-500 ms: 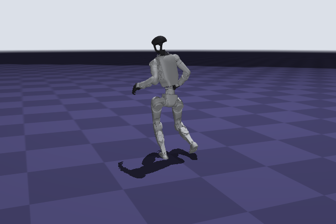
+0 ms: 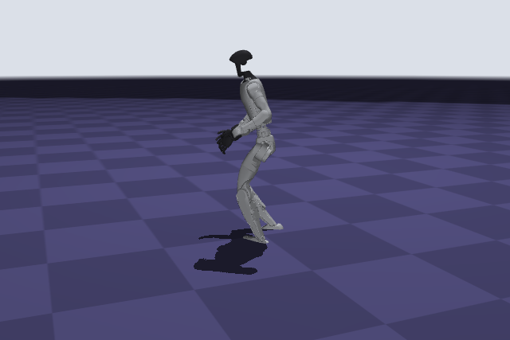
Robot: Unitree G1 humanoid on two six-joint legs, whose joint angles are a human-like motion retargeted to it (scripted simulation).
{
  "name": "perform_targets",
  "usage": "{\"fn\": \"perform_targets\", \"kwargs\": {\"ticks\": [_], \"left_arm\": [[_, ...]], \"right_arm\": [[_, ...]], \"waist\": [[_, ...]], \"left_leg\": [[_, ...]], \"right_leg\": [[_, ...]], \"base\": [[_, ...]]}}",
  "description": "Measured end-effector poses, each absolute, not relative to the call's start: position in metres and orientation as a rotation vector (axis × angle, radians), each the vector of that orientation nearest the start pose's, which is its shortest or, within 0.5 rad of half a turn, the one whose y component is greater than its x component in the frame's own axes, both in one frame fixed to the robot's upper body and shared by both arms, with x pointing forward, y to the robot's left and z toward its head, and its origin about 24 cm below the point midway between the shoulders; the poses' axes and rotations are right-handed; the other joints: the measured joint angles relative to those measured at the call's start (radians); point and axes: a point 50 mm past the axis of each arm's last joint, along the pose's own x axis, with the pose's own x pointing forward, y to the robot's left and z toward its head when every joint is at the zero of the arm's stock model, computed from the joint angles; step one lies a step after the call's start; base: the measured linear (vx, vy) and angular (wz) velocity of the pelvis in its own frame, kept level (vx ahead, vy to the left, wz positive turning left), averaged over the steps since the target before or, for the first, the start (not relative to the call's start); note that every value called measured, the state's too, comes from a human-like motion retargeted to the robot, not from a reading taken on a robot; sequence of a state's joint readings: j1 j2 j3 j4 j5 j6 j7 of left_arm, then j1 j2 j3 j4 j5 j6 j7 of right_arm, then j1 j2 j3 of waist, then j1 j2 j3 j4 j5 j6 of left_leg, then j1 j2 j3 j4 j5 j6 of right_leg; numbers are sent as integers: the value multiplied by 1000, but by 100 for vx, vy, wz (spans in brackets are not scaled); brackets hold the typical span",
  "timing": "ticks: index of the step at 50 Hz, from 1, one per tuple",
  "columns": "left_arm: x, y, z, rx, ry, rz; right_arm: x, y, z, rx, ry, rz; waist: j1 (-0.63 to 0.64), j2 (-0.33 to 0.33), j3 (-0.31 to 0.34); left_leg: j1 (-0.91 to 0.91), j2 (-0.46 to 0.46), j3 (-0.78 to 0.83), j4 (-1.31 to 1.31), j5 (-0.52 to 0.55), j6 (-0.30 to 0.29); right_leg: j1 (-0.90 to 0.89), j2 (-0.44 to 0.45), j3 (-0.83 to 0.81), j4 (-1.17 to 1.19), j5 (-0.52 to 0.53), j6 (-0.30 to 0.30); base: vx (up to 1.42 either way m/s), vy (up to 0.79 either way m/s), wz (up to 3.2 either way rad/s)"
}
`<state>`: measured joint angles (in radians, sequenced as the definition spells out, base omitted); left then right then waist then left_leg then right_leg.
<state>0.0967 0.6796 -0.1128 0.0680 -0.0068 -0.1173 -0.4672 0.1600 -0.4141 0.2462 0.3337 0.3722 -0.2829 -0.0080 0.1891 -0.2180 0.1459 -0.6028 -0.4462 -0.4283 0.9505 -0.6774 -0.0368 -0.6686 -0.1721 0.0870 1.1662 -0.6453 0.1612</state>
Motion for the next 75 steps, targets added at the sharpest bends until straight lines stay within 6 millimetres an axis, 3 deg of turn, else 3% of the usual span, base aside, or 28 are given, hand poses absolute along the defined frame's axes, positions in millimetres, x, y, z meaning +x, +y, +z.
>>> {"fn": "perform_targets", "kwargs": {"ticks": [5, 10, 15, 20, 25, 28, 33, 35, 40, 44, 48, 54, 57, 59, 62, 65, 75], "left_arm": [[212, 261, 2, 598, 382, -469], [183, 290, -36, 521, 571, -335], [141, 318, -65, 416, 750, -182], [99, 338, -84, 285, 872, -17], [67, 350, -94, 158, 934, 160], [54, 355, -97, 96, 944, 259], [45, 368, -95, 30, 921, 420], [42, 373, -93, 25, 914, 469], [47, 383, -88, 49, 888, 546], [57, 378, -90, 90, 891, 513], [76, 359, -98, 109, 881, 424], [118, 320, -104, 108, 789, 263], [137, 300, -103, 97, 736, 191], [145, 288, -104, 86, 714, 145], [151, 271, -107, 71, 705, 87], [147, 259, -113, 55, 732, 56], [93, 237, -147, -12, 975, 21]], "right_arm": [[209, -220, -44, -113, 298, 40], [213, -226, -56, -129, 363, 20], [204, -228, -77, -128, 473, 23], [179, -232, -102, -97, 622, 16], [141, -236, -126, -45, 786, -25], [116, -238, -137, -1, 872, -63], [91, -243, -144, 75, 927, -133], [87, -244, -144, 91, 924, -155], [107, -252, -132, 75, 823, -170], [137, -257, -114, 28, 696, -160], [167, -260, -91, -13, 554, -147], [201, -258, -63, -45, 406, -133], [213, -257, -55, -59, 375, -124], [219, -256, -53, -65, 370, -119], [226, -255, -52, -71, 375, -116], [233, -250, -52, -68, 382, -104], [237, -234, -62, -72, 426, -38]], "waist": [[-32, 3, 21], [-50, 1, 1], [-55, 5, -48], [-36, 12, -89], [14, 11, -113], [13, -1, -98], [-43, -67, -30], [-59, -80, -6], [-83, -58, 27], [-83, -8, 39], [-89, 43, 39], [-55, 124, 18], [-21, 166, 12], [-8, 188, 14], [-22, 203, 21], [-38, 208, 14], [-9, 216, -48]], "left_leg": [[-75, 169, 264, 17, -19, 35], [-105, 395, 557, 41, -35, 53], [-80, 600, 824, 54, -45, 52], [-48, 668, 937, 35, -50, 42], [-50, 639, 897, 2, -50, 44], [-35, 550, 830, -27, -38, 62], [28, 299, 694, -131, 18, 107], [25, 229, 628, -112, 27, 114], [1, 119, 444, -50, 28, 113], [-25, 56, 299, 39, 13, 91], [-26, -20, 149, 86, 26, 47], [-20, -77, -48, 126, 73, -92], [-39, -77, -78, 177, 118, -194], [-69, -76, -35, 223, 157, -225], [-136, -69, 73, 280, 196, -225], [-204, -8, 163, 304, 200, -213], [-310, 221, 312, 280, 139, -104]], "right_leg": [[35, -124, -142, 2, -27, -1], [78, -231, -300, -20, -46, 5], [143, -296, -478, -53, -62, 3], [220, -327, -630, -62, -68, -13], [279, -393, -791, 11, -6, -97], [281, -439, -753, 112, 32, -133], [200, -508, -532, 295, 93, -105], [170, -485, -459, 340, 91, -96], [65, -308, -287, 360, 63, -74], [12, -114, -153, 304, 29, -66], [13, 85, 16, 187, -5, -43], [91, 282, 183, 12, -38, -44], [124, 299, 159, -41, -54, -61], [149, 281, 120, -64, -71, -67], [187, 213, 37, -85, -107, -73], [206, 168, -43, -114, -122, -78], [229, 161, -195, -209, -116, -97]], "base": [[-1, -2, 156], [3, 2, 130], [7, 8, 119], [12, 12, 103], [15, 16, 80], [17, 17, 168], [15, 13, 236], [12, 4, 233], [11, -2, 198], [9, -5, 181], [7, -5, 196], [3, -4, 156], [3, 0, 105], [6, 7, 129], [4, 4, 189], [2, -3, 157], [4, -2, 66]]}}
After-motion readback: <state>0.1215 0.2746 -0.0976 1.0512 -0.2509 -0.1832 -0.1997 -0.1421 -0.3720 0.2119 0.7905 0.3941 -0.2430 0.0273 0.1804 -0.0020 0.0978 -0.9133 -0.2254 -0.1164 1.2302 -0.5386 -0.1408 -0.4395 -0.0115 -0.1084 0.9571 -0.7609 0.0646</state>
